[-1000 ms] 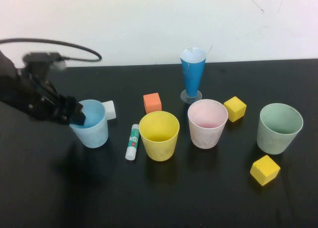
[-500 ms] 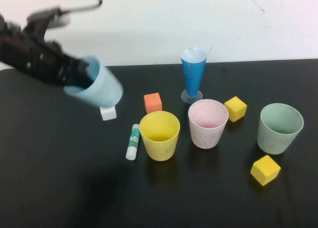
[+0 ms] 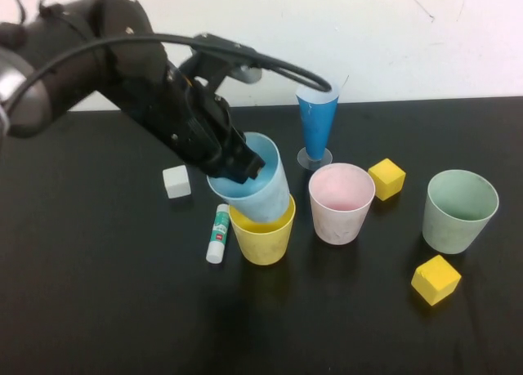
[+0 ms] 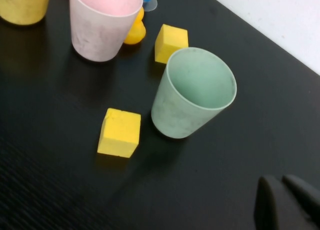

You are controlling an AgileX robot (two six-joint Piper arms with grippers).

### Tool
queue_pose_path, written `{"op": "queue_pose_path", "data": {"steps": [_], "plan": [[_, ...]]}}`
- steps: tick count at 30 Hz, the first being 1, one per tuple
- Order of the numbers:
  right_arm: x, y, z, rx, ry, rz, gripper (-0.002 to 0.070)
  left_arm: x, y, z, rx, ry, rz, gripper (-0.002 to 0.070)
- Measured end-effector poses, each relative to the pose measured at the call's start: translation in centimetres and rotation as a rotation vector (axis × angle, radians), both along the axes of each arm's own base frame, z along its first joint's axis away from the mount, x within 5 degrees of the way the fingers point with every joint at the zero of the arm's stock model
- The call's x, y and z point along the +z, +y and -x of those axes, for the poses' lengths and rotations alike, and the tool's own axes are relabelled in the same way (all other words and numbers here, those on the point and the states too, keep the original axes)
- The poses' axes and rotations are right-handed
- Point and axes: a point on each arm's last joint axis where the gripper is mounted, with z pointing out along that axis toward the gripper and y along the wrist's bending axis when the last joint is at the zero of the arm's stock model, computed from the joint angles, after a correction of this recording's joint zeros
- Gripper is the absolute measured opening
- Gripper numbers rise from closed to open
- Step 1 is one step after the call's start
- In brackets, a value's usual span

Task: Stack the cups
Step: Place the blue cup on the yellow cup, then pick up the green cup

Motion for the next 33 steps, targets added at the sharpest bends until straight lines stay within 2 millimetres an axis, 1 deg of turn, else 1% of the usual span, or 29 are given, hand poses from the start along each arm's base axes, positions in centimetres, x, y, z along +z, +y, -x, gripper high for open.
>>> {"op": "queue_pose_path", "data": {"steps": [4,6,8,11,12,13,14,15,17,20,21,23,24,28,31,32,33], "plan": [[0.0,0.0,0.0,0.0,0.0,0.0,-0.0002,-1.4,-0.3,-0.7,-0.007,0.006,-0.04,0.003],[0.0,0.0,0.0,0.0,0.0,0.0,-0.0003,-1.8,-0.3,-0.9,-0.004,0.003,-0.047,0.006],[0.0,0.0,0.0,0.0,0.0,-0.008,-0.0002,-1.9,-0.3,-1.1,0.0,-0.003,-0.044,0.0129],[0.1,0.2,0.0,0.002,0.0,-0.031,-0.0002,-1.6,-0.4,-1.1,0.002,-0.009,-0.039,0.0287],[0.0,0.2,-0.1,0.004,0.004,-0.038,-0.0002,-1.4,-0.4,-1.2,0.002,-0.015,-0.037,0.0324],[0.0,0.2,-0.3,0.007,0.011,-0.044,-0.0003,-1.0,-0.4,-1.3,0.002,-0.027,-0.032,0.0344],[-0.1,0.3,-0.4,0.014,0.019,-0.05,-0.0003,-0.7,-0.5,-1.4,0.002,-0.037,-0.028,0.0347],[-0.2,0.5,-0.6,0.03,0.037,-0.057,-0.0002,-0.2,-0.4,-1.5,0.0,-0.054,-0.031,0.0341],[-0.3,0.8,-1.1,0.069,0.079,-0.072,-0.0003,1.3,-0.2,-1.6,-0.007,-0.114,-0.062,0.0288],[0.3,1.2,-2.4,0.126,0.149,-0.093,-0.0003,4.0,0.7,-1.4,0.024,-0.216,-0.119,0.0146],[0.5,1.3,-3.2,0.141,0.18,-0.098,-0.0002,5.4,1.3,-1.0,0.042,-0.265,-0.138,0.0097],[1.0,1.4,-4.6,0.164,0.224,-0.107,-0.0002,7.5,2.5,-0.3,0.082,-0.327,-0.152,0.0045],[1.4,1.5,-5.5,0.176,0.239,-0.112,-0.0002,8.6,3.3,0.3,0.102,-0.357,-0.152,0.0029],[1.3,1.5,-8.9,0.2,0.337,-0.128,-0.0002,12.3,6.0,3.0,0.179,-0.409,-0.138,0.0007],[0.8,1.5,-11.4,0.217,0.379,-0.123,0.0005,14.2,7.8,5.2,0.229,-0.455,-0.106,0.0004],[0.5,1.4,-12.0,0.223,0.389,-0.118,0.0016,14.5,8.2,5.9,0.238,-0.466,-0.096,0.0003],[0.1,1.4,-12.9,0.228,0.406,-0.115,0.0043,14.6,8.6,6.6,0.249,-0.481,-0.082,0.0003]]}}
